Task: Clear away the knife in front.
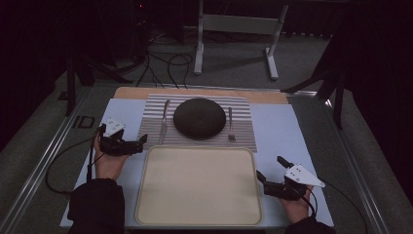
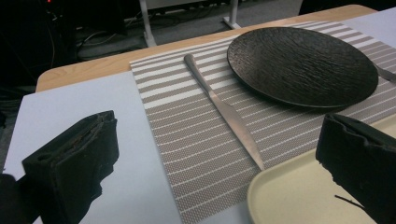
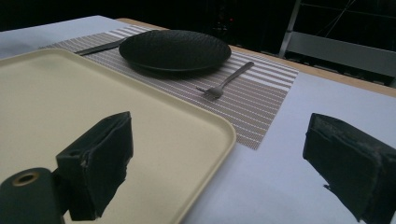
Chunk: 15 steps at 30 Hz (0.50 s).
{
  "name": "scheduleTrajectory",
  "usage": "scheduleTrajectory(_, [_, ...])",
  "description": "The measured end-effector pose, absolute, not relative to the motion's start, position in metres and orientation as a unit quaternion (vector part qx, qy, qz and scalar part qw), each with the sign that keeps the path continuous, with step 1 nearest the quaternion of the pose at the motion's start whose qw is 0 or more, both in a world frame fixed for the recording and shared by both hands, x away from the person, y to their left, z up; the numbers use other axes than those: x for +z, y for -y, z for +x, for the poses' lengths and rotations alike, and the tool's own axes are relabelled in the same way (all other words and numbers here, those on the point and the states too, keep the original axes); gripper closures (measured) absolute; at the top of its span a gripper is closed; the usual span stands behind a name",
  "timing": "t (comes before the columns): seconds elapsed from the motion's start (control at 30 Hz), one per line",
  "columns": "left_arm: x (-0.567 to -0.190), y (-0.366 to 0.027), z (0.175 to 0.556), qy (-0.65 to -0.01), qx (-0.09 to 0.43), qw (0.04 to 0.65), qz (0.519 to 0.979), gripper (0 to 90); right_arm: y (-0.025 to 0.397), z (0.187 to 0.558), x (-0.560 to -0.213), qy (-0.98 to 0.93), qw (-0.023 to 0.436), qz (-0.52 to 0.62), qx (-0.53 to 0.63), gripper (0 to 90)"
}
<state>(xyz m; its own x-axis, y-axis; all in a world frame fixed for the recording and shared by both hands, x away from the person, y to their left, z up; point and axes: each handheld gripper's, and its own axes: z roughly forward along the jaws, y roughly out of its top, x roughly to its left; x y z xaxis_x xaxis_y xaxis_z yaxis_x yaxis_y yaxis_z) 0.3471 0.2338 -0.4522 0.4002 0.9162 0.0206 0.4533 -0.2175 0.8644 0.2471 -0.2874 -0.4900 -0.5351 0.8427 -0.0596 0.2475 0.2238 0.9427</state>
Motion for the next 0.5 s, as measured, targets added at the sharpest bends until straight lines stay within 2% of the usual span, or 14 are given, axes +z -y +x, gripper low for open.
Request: scheduleTrajectory(0.5, [-0.455,-0.235,0.364,-0.482,0.282,0.402,0.726,0.0,0.286,0.247,-0.490,-0.726,0.301,0.374,0.493,8.5])
